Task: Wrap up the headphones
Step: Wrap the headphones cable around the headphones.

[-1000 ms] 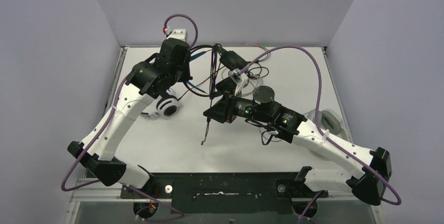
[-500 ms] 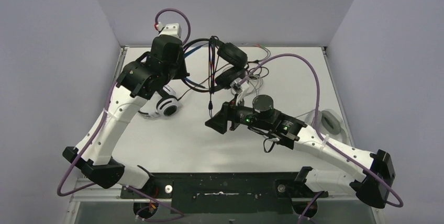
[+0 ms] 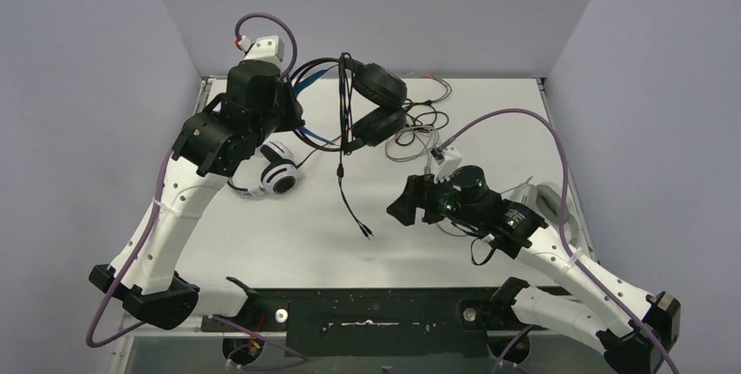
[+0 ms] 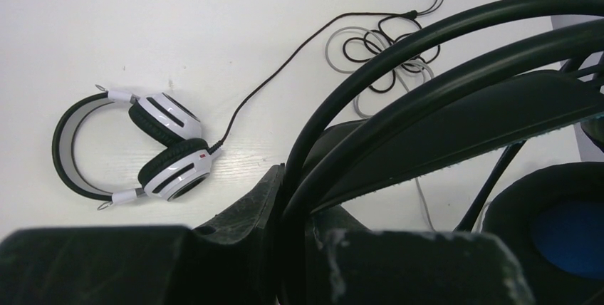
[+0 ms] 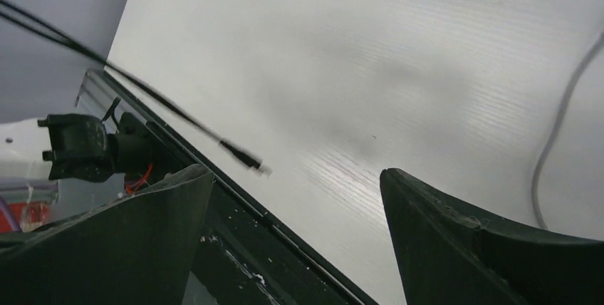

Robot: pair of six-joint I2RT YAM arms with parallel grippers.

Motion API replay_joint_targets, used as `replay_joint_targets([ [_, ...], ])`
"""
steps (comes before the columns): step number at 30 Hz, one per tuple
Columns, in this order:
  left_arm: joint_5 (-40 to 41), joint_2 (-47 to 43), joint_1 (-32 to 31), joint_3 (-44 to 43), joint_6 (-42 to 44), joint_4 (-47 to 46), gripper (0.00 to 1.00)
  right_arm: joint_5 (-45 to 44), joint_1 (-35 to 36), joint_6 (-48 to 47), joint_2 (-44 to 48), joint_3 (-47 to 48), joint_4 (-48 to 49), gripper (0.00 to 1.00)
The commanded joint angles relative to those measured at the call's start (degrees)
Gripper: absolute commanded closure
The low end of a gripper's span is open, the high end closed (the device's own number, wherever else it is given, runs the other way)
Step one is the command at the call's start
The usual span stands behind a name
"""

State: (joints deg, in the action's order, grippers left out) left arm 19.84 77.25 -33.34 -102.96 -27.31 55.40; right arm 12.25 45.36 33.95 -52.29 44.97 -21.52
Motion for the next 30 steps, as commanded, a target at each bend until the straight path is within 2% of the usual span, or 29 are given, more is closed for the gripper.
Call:
replay_joint_targets([
  [1,-4.4,-4.3,1.8,1.8,-0.9,-11.5,1.0,5.0,-6.8,10.2,0.0,-1.2,-2.4,0.06],
  [5,-4.7,-6.2,2.7,4.7,-1.1,-13.5,1.0,9.0,-9.2,24.2,-8.4,2.4,-1.9,0.05],
  [8,-5.2,-7.0,3.2,6.5,-1.1,-15.1,1.0,13.8,-9.0,29.6,-15.8,7.1,-0.6,0.05],
  [13,-5.2,-7.0,3.7,7.3,0.2,-15.3,1.0,20.1,-8.8,39.9,-22.9,5.8,11.1,0.05],
  [18,-4.7,-8.1,4.3,10.7,1.3,-17.2,1.0,18.3,-8.3,48.4,-26.2,3.3,19.7,0.05],
  [22,-4.9,-8.2,4.9,12.7,1.2,-18.7,1.0,15.8,-7.3,59.1,-28.3,2.0,20.9,0.05],
  [30,-4.6,-7.4,5.8,15.5,1.0,-21.4,1.0,17.7,-3.7,67.7,-32.2,1.4,27.1,0.05],
])
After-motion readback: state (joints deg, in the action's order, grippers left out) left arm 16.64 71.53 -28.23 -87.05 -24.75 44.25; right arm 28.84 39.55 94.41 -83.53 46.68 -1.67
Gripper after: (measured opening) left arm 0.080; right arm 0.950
